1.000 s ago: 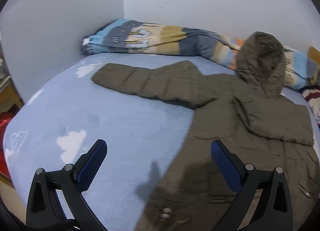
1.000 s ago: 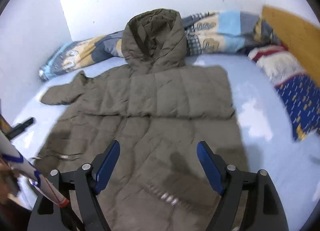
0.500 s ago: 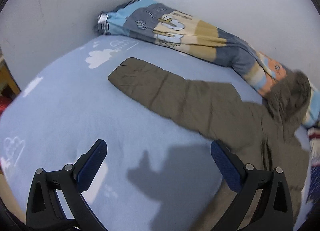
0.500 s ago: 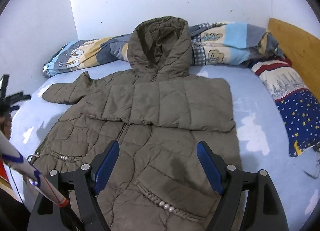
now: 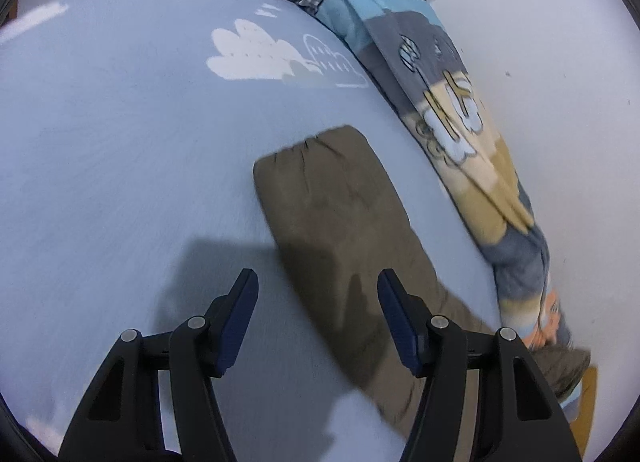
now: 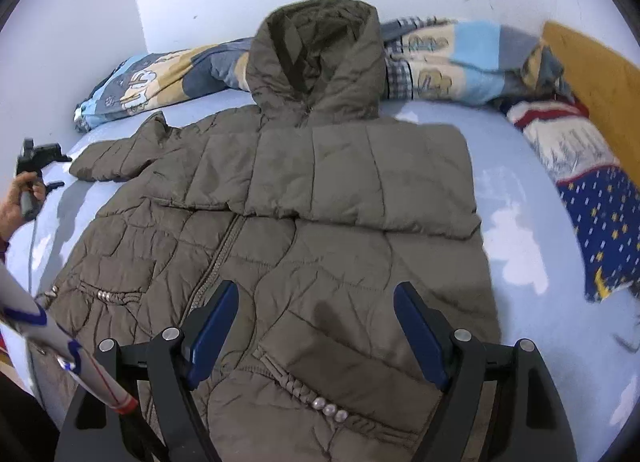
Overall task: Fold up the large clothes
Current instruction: 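Grasp the other sleeve cuff with the left gripper and lift it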
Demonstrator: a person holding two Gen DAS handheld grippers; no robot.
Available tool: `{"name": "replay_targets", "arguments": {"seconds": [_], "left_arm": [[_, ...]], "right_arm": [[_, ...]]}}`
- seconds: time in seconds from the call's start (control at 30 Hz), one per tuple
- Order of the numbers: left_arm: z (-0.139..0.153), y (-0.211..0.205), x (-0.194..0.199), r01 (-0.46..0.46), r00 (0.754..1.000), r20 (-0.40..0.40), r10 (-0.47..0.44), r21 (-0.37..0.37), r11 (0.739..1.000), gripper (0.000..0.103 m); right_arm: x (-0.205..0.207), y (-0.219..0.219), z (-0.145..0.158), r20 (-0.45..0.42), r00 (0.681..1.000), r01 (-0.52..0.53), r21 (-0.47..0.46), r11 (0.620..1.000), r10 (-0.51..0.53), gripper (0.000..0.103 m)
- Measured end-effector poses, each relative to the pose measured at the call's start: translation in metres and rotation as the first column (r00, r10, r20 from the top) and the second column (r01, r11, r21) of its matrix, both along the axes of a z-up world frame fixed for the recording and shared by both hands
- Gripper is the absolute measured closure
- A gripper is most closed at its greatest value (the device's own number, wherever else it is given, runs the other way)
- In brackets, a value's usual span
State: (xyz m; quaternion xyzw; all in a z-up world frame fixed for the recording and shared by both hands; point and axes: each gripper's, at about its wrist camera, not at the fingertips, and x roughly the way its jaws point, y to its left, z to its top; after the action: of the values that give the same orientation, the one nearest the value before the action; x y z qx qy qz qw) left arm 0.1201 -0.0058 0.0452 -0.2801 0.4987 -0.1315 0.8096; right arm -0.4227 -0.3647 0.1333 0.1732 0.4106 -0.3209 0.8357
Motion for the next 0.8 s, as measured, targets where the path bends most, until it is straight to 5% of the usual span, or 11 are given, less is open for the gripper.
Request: {"name": "replay_targets", "arguments": {"seconds": [0.23,0.3,0.33,0.4,0.57,0.8], "left_arm": [[-0.027,-0.011,0.032,-0.043,0.999,0.027,0.044,-0.069,0.997,0.042],[-0.027,-0.016,0.035,-0.053,0.997,0.055,0.055,-0.046,0.998,0.063],[-0.027,-0.018,0.035,-0.052,0.996,0.066,0.053,-0.026,0.998,0.084],[-0.023,-0.019,0.032,-0.042,0.995,0.090,0.044,-0.031,0.999,0.088],[0.015,-0.022,0.017,0.002,0.987,0.159,0.001,-0.021,1.000,0.088],[0.106,-0.035,-0.026,0.083,0.956,0.283,-0.079,-0.002,0.997,0.089]], "right_arm": [[-0.006,-0.013,-0.011,0.002,0.999,0.047,0.047,0.998,-0.047,0.019],[-0.007,-0.016,-0.012,0.001,0.999,0.054,0.051,0.997,-0.054,0.019],[-0.007,-0.018,-0.014,0.000,0.998,0.060,0.056,0.997,-0.060,0.019],[-0.007,-0.020,-0.016,0.002,0.998,0.064,0.072,0.995,-0.064,0.019],[-0.011,-0.021,-0.011,0.017,0.997,0.079,0.061,0.995,-0.080,0.019],[-0.028,-0.030,0.011,0.096,0.984,0.145,0.061,0.988,-0.151,0.019]]}}
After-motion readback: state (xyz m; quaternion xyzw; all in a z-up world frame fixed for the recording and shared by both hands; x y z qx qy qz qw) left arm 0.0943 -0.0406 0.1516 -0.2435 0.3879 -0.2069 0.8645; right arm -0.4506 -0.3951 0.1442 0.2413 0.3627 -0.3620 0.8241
